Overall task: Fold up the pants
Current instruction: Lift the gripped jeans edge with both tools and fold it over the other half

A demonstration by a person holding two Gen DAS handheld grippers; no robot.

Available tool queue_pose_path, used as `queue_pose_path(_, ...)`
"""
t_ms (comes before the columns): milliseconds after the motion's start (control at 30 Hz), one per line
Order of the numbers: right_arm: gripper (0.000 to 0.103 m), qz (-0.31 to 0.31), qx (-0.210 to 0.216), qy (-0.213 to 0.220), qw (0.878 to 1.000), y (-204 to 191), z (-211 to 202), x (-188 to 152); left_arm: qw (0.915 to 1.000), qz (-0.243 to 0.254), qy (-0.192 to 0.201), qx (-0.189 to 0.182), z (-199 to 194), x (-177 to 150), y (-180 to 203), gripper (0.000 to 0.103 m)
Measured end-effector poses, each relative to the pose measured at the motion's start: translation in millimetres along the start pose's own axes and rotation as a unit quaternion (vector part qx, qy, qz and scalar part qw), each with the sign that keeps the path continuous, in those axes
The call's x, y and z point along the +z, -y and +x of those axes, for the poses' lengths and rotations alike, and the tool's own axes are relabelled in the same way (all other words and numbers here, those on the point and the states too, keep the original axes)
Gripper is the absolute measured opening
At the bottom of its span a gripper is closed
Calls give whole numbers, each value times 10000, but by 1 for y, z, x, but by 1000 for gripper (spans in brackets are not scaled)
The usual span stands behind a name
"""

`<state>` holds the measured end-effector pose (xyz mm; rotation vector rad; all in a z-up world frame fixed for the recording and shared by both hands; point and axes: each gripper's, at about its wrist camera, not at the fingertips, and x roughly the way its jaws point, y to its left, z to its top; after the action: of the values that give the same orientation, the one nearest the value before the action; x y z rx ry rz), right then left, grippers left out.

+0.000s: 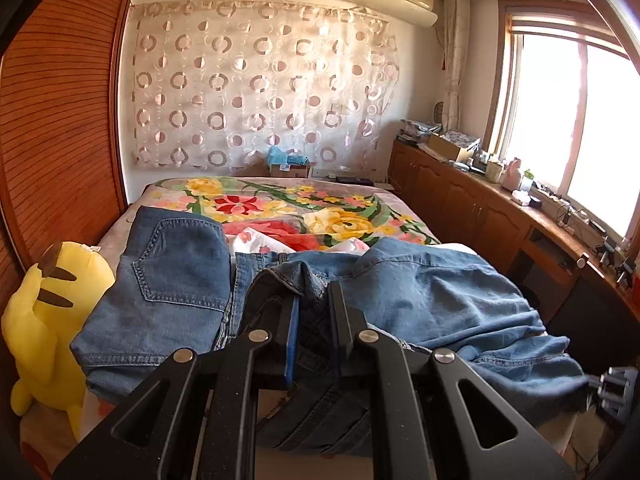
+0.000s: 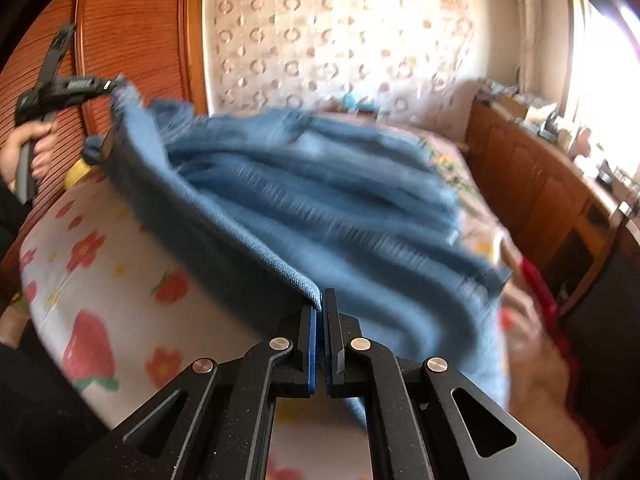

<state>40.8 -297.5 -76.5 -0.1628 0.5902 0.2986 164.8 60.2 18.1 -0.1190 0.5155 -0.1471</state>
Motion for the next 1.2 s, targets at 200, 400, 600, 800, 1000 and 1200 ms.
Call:
queue_pose_path(200,1,-218,-252,477,9983,10,-7,44,9999,-124,95,-38,3,11,-11,14)
queue_pose_path(400,1,-546,-441,642,9955,12,12,86,9998,-190,110,9,18,27,-24,14)
queue_pose_path(600,1,-758,-477,694,9936,13,44,117,9995,-300,95,33,34,36,-38,14)
queue_pose_path(800,1,-892,-494,785,9917,14,63,131,9988,-439,238,27,41,46,-49,14)
queue_pose_path(1000,1,-992,-589,1029,9880,16,74,148,9981,-516,337,54,50,60,-58,14)
queue_pose_path(1200,1,-1162,-719,1154,9839,11,100,153,9981,-539,259,143,69,67,-68,14)
